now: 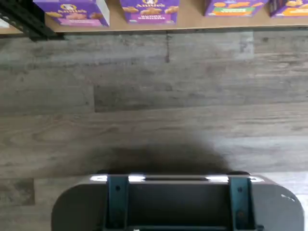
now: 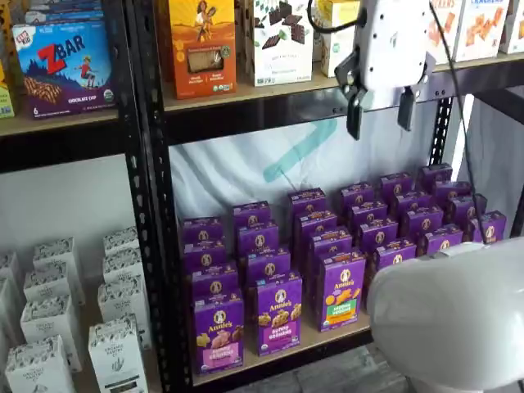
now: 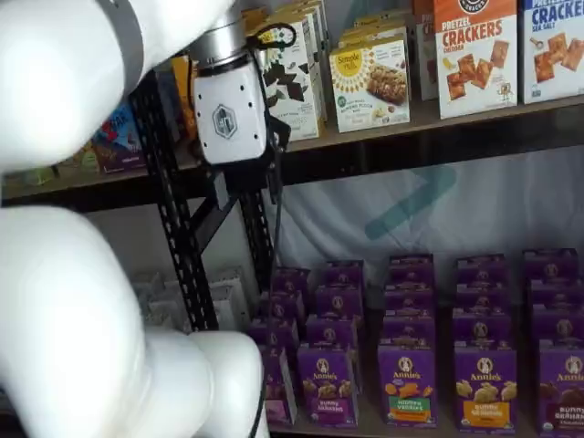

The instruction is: Pick up the purple box with a pink patch in the middle, on the bottom shelf, the first box from the left

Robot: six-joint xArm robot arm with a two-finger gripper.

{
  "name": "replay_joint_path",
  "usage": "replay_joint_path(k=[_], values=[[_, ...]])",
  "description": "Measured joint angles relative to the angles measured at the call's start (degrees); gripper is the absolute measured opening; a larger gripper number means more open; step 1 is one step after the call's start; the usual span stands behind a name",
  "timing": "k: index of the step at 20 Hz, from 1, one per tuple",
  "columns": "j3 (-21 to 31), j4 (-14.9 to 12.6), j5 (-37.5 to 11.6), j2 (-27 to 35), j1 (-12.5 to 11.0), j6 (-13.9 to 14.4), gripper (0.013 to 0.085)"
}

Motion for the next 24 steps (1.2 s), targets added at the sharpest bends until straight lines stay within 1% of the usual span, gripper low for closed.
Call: replay_joint_path(k=[2, 4, 7, 10, 15, 19, 22, 24], values=[[3.44, 0.67, -3.8, -0.83, 0.16, 0.21, 0.085], [5.59, 0.83, -5.76, -0.59, 0.61, 0.61, 0.085], [8.79, 0.22, -9.24, -0.56, 1.71, 1.59, 0.085], [12.71, -0.75, -14.26, -0.65, 3.01, 2.89, 0.085], [16.72, -1.62, -19.91, 0.11, 4.42, 4.44, 0.085], [20.72, -3.37, -26.64, 2.84, 6.32, 6.91, 0.085], [22.8, -3.54, -31.11, 5.96, 7.22, 8.05, 0.085], [24.72, -3.47, -35.38, 7.2, 7.52, 8.49, 0.085]])
